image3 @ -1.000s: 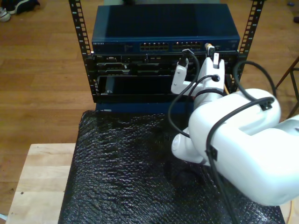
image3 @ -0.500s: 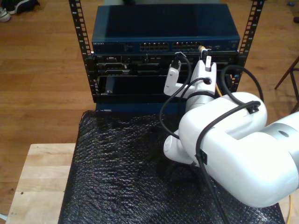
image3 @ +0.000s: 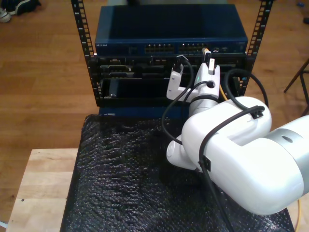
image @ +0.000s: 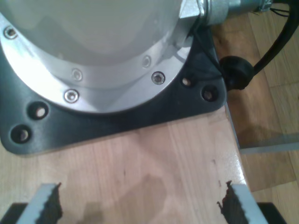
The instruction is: Grab the cable and plug it in
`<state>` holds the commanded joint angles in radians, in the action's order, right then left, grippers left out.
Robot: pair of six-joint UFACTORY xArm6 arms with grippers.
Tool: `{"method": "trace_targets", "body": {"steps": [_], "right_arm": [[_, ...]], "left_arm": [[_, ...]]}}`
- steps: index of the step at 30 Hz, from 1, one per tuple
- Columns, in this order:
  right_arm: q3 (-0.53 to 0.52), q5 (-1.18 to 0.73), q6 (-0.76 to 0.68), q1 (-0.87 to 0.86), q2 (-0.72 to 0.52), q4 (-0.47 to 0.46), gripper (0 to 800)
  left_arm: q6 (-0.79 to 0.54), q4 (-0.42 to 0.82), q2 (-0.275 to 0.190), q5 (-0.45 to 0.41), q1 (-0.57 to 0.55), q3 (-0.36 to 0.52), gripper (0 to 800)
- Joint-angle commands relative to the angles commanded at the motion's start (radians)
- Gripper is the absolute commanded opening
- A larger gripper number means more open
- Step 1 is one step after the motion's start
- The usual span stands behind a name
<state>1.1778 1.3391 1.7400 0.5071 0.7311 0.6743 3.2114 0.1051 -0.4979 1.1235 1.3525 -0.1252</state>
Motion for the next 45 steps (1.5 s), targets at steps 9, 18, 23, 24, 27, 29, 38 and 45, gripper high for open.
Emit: {"method": "trace_targets", "body": {"steps": [9,18,23,24,27,29,38,45], "right_arm": [[0.012,0.0,0.046,0.0,0.006,0.011,0],[0.049,-0.002,0.075,0.0,0.028,0.028,0],[0.066,-0.002,0.077,0.0,0.034,0.028,0],[0.068,-0.003,0.077,-0.002,0.035,0.028,0],[0.074,-0.003,0.077,-0.002,0.038,0.028,0],[0.077,-0.003,0.077,-0.003,0.043,0.028,0],[0.095,-0.006,0.077,-0.006,0.057,0.026,0],[0.101,-0.006,0.077,-0.008,0.063,0.026,0]], "left_arm": [[0.0,0.0,0.0,0.0,0.0,0.0,800],[0.0,0.0,0.0,0.0,0.0,0.0,800],[0.0,0.0,0.0,0.0,0.0,0.0,800],[0.0,0.0,0.0,0.002,0.0,0.0,800],[0.0,0.0,0.0,0.0,0.0,0.0,800],[0.0,0.0,0.0,0.0,0.0,0.0,800],[0.0,0.0,0.0,0.0,0.0,0.0,800],[0.0,0.0,0.0,0.0,0.0,0.0,800]]}}
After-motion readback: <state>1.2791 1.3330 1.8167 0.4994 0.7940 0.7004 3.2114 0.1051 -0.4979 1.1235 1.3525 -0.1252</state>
